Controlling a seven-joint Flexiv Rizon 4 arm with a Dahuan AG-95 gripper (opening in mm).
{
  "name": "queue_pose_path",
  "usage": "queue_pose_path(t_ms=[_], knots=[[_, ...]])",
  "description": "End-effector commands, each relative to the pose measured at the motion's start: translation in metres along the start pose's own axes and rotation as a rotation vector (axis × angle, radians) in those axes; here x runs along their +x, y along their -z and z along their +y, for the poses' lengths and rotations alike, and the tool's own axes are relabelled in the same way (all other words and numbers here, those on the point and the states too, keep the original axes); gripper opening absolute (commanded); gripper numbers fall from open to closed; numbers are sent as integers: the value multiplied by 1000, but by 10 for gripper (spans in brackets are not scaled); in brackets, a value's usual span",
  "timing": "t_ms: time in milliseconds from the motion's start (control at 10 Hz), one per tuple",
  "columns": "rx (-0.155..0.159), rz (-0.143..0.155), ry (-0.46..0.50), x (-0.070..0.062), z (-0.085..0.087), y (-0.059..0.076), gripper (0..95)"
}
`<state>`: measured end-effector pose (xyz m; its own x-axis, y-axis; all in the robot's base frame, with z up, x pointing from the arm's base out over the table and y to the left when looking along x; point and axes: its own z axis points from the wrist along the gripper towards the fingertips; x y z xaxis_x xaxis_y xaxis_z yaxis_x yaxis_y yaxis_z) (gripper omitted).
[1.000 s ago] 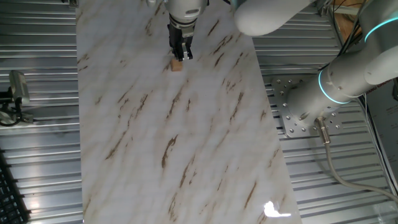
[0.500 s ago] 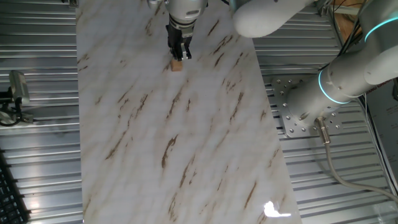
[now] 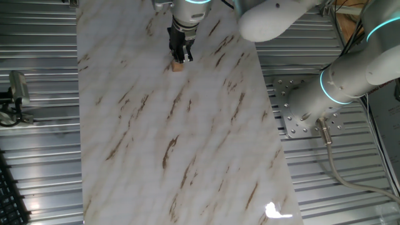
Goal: Pick up the small block on the left and move it to the right
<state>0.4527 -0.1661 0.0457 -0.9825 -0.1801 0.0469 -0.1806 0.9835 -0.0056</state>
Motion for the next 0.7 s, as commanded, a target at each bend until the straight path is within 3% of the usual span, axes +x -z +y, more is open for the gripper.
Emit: queue_pose_path(t_ms=[100, 200, 300, 400, 500, 700], knots=[[-49, 20, 18, -2, 0, -2, 0], [-62, 25, 46, -2, 0, -2, 0], [-60, 25, 56, -2, 0, -2, 380], [-66, 15, 60, -2, 0, -2, 380], [-67, 14, 64, -2, 0, -2, 570], [-65, 10, 62, -2, 0, -2, 570]])
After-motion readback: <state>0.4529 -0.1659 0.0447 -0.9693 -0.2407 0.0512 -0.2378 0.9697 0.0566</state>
